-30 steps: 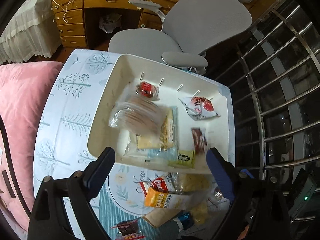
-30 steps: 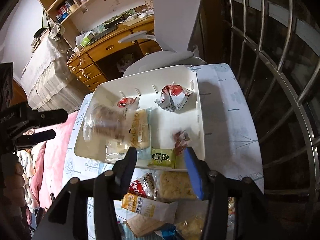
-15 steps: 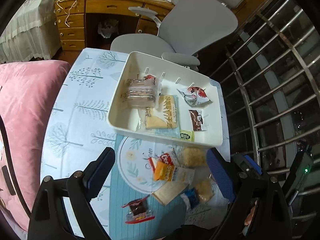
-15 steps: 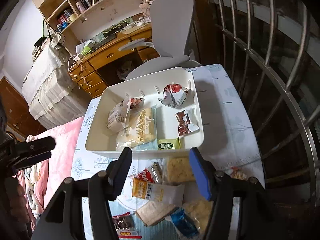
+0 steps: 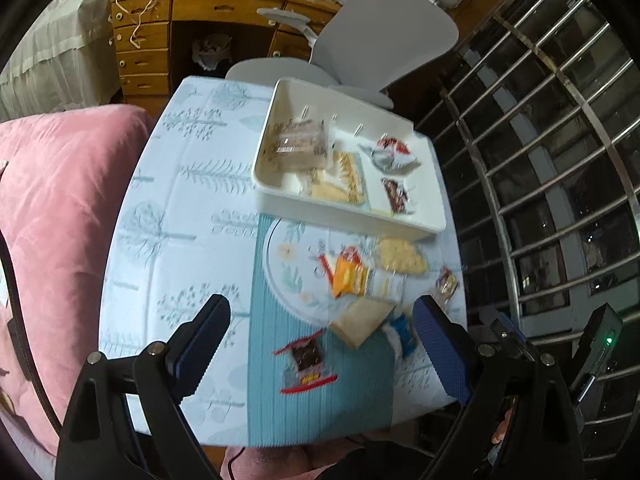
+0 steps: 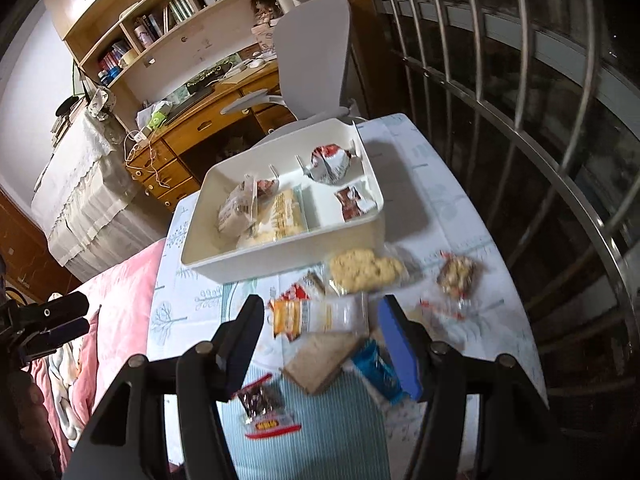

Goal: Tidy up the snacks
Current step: 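Lower the left tool onto the chocolate snack pack while the right tool grasps the blue wrapper bar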

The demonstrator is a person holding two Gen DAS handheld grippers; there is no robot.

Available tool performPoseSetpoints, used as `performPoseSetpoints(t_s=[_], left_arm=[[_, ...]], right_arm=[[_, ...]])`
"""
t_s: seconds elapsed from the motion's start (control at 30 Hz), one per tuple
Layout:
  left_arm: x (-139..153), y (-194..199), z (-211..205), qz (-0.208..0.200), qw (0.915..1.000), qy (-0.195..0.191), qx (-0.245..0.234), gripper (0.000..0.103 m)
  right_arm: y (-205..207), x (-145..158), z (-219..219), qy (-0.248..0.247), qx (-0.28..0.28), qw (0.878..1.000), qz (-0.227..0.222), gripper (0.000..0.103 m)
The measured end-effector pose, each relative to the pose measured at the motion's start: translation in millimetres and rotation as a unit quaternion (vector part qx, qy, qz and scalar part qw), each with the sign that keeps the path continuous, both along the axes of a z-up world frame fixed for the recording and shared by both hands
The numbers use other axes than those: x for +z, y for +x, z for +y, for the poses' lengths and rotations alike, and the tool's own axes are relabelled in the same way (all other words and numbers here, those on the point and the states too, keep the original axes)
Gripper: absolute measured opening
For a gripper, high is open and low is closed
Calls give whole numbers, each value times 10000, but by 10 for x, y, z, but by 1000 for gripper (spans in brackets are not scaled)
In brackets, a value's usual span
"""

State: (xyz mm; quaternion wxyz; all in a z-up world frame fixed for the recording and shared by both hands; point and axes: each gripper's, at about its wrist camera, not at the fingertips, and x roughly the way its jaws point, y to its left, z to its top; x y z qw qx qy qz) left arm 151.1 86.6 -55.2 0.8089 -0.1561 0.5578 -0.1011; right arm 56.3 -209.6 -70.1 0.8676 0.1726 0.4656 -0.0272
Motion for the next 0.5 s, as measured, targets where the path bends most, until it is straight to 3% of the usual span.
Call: performPoseSetpoints(t_s=[0.23,0.5], left_arm=[[-230,-284,42,340,9994,-50,-107,92],[-506,-409,-17,487,9988,52,-92,92]], right_arm=[[-411,-136,68,-148,14,9999,8,59],[-679,-317,21,-347,588,9976,-116,59]])
